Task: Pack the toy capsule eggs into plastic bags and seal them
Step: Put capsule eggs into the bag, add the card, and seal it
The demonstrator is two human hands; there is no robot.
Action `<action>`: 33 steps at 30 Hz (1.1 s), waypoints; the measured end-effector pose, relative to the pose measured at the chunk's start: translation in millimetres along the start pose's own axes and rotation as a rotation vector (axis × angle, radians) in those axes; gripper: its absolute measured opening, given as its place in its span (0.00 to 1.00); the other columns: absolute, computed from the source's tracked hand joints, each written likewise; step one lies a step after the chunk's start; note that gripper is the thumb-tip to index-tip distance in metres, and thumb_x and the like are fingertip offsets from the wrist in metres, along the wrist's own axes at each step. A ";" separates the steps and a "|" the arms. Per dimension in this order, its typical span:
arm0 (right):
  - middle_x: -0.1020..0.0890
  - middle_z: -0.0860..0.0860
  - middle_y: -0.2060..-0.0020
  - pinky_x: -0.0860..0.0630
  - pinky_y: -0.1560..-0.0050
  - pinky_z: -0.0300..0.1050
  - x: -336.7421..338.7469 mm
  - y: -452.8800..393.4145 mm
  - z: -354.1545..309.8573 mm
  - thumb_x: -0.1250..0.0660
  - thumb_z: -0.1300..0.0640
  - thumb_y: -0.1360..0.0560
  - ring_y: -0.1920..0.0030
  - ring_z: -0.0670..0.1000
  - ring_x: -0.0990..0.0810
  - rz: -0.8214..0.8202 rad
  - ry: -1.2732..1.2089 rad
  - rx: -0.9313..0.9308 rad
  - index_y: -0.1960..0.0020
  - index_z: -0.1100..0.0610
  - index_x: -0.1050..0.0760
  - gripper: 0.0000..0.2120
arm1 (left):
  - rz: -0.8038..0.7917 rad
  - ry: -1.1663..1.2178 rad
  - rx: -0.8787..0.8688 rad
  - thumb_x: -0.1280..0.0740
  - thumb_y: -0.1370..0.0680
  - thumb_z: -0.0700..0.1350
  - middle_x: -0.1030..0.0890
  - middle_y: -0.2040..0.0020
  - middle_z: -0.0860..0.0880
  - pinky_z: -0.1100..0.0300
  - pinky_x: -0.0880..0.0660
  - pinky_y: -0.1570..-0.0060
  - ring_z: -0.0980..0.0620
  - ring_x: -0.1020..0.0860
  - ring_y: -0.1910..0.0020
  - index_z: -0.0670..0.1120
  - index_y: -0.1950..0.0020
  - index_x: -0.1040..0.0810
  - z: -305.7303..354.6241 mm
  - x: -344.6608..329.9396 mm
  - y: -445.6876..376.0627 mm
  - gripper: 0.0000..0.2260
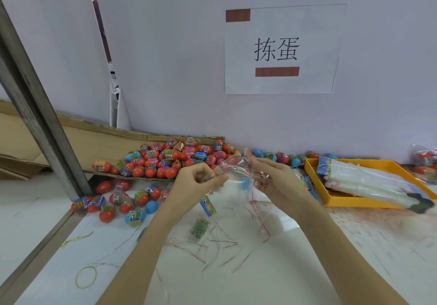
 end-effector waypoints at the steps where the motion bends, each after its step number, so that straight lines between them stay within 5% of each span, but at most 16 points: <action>1: 0.16 0.55 0.53 0.22 0.51 0.43 -0.2 0.7 -1.6 0.29 0.55 0.21 0.54 0.51 0.20 0.005 0.015 0.020 0.40 0.59 0.16 0.12 | -0.005 0.009 0.009 0.22 0.25 0.51 0.14 0.62 0.50 0.69 0.22 0.60 0.57 0.17 0.64 0.42 0.56 0.19 -1.2 0.6 -0.1 0.13; 7: 0.16 0.58 0.57 0.24 0.59 0.39 -4.8 7.7 -21.0 0.34 0.53 0.17 0.59 0.49 0.21 0.033 0.360 0.292 0.43 0.56 0.18 0.09 | -0.091 0.267 0.078 0.23 0.26 0.41 0.12 0.50 0.38 0.51 0.15 0.57 0.37 0.13 0.52 0.38 0.51 0.26 -9.5 -2.9 -0.1 0.14; 10: 0.14 0.54 0.58 0.24 0.57 0.41 -9.6 9.3 -23.6 0.34 0.52 0.17 0.59 0.48 0.19 -0.022 0.344 0.297 0.44 0.58 0.18 0.11 | 0.038 0.157 0.022 0.21 0.28 0.45 0.13 0.57 0.40 0.57 0.16 0.59 0.42 0.13 0.58 0.41 0.46 0.20 -8.5 9.0 -2.5 0.15; 13: 0.13 0.55 0.54 0.20 0.54 0.39 -17.0 9.1 -18.9 0.33 0.43 0.22 0.56 0.51 0.15 -0.090 0.282 0.246 0.46 0.59 0.16 0.20 | 0.181 -0.064 -0.052 0.19 0.29 0.50 0.18 0.62 0.44 0.63 0.20 0.61 0.56 0.20 0.65 0.51 0.53 0.14 -6.3 20.8 -3.8 0.09; 18: 0.12 0.55 0.52 0.18 0.52 0.37 -23.0 7.8 -11.4 0.33 0.32 0.28 0.53 0.51 0.13 -0.120 0.341 0.204 0.47 0.54 0.14 0.26 | 0.144 -0.070 -0.059 0.20 0.32 0.58 0.19 0.61 0.44 0.53 0.18 0.55 0.53 0.21 0.61 0.54 0.58 0.13 -4.5 18.9 -4.0 0.10; 22: 0.12 0.51 0.50 0.17 0.48 0.41 -26.9 10.9 -11.7 0.29 0.39 0.25 0.50 0.50 0.13 -0.181 0.404 0.246 0.49 0.51 0.14 0.16 | 0.141 -0.091 -0.109 0.21 0.33 0.61 0.19 0.63 0.52 0.60 0.20 0.57 0.57 0.22 0.62 0.55 0.58 0.14 0.4 17.5 -2.4 0.12; 25: 0.12 0.47 0.53 0.17 0.51 0.40 -14.4 3.2 -9.7 0.26 0.53 0.22 0.50 0.49 0.13 -0.047 0.440 0.271 0.47 0.49 0.16 0.04 | 0.130 -0.102 -0.128 0.21 0.31 0.63 0.17 0.61 0.51 0.52 0.19 0.53 0.48 0.20 0.58 0.55 0.57 0.14 2.3 17.2 -2.6 0.13; 28: 0.15 0.44 0.55 0.17 0.51 0.37 -3.2 5.0 -24.0 0.21 0.54 0.26 0.53 0.43 0.16 0.191 0.595 0.435 0.46 0.49 0.22 0.13 | 0.137 -0.130 -0.141 0.22 0.30 0.62 0.16 0.60 0.51 0.43 0.19 0.50 0.45 0.19 0.56 0.55 0.57 0.13 5.6 15.9 -2.4 0.12; 32: 0.17 0.44 0.56 0.21 0.52 0.39 -30.5 18.2 -33.2 0.28 0.52 0.21 0.53 0.47 0.19 0.043 0.812 0.698 0.50 0.49 0.16 0.03 | 0.151 -0.144 -0.197 0.24 0.29 0.63 0.16 0.62 0.52 0.44 0.19 0.52 0.47 0.19 0.59 0.53 0.57 0.14 13.7 14.2 1.5 0.14; 33: 0.17 0.44 0.58 0.22 0.53 0.40 -34.5 19.6 -31.5 0.32 0.49 0.19 0.54 0.47 0.19 0.001 0.778 0.685 0.51 0.48 0.15 0.07 | 0.161 -0.149 -0.207 0.24 0.29 0.63 0.17 0.62 0.52 0.44 0.19 0.53 0.48 0.19 0.59 0.52 0.57 0.14 14.6 15.1 2.2 0.14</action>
Point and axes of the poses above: each hand's wrist, its own y-axis away from the middle knuckle, its own x-axis out of the back of the hand, z = x × y, the point moved 9 cm from there along -y, towards the middle knuckle
